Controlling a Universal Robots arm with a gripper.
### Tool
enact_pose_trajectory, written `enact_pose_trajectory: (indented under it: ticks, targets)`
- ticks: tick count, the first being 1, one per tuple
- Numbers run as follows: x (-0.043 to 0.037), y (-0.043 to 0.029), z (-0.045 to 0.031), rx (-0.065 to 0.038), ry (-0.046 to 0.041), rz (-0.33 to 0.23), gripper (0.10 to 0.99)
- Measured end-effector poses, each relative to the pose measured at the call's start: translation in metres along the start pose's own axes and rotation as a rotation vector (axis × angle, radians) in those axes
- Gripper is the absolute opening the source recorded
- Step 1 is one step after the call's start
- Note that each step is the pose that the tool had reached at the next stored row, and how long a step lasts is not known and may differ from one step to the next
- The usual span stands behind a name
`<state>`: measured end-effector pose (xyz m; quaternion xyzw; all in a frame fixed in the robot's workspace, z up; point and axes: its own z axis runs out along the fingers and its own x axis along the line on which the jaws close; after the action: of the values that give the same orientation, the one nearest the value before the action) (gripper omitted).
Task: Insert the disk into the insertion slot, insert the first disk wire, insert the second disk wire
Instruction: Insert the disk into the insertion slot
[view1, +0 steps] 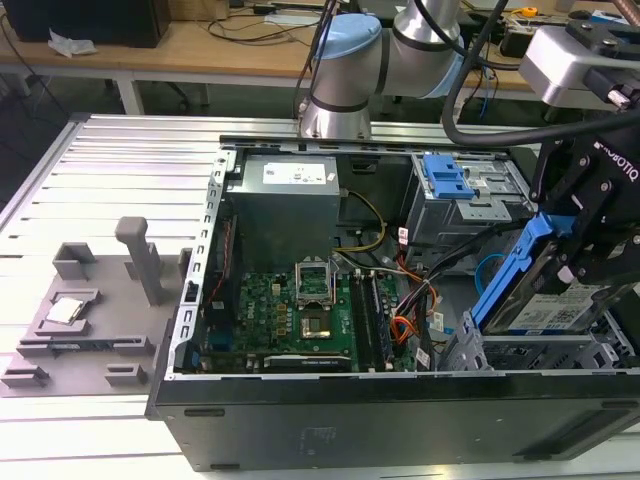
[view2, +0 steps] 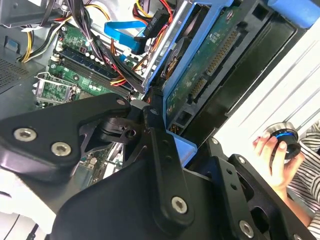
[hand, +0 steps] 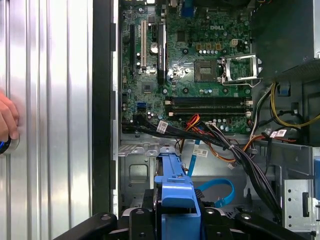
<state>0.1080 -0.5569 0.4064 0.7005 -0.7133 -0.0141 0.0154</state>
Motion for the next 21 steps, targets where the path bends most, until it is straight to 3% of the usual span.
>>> enact_pose_trajectory:
  ticks: [5,6,9,11,12,13,16,21]
  targets:
    - [0.0000,0.0000,0.0001,0.000,0.0000,0.000,0.494]
    - [0.0000,0.0000,0.0001,0.000,0.0001,0.000,0.561]
    - [0.0000,0.0000,0.0003,0.000,0.0000,0.000,0.561]
    - [0.0000,0.0000,0.0004,0.000,0.0000,0.000,0.357]
    - [0.0000,0.0000,0.0004,0.000,0.0000,0.000,0.298]
    - [0.0000,0.0000,0.0004,0.000,0.0000,0.000,0.298]
    - [0.0000,0.0000,0.0005,0.000,0.0000,0.000,0.118]
    - [0.0000,0.0000,0.0007,0.000,0.0000,0.000,0.106]
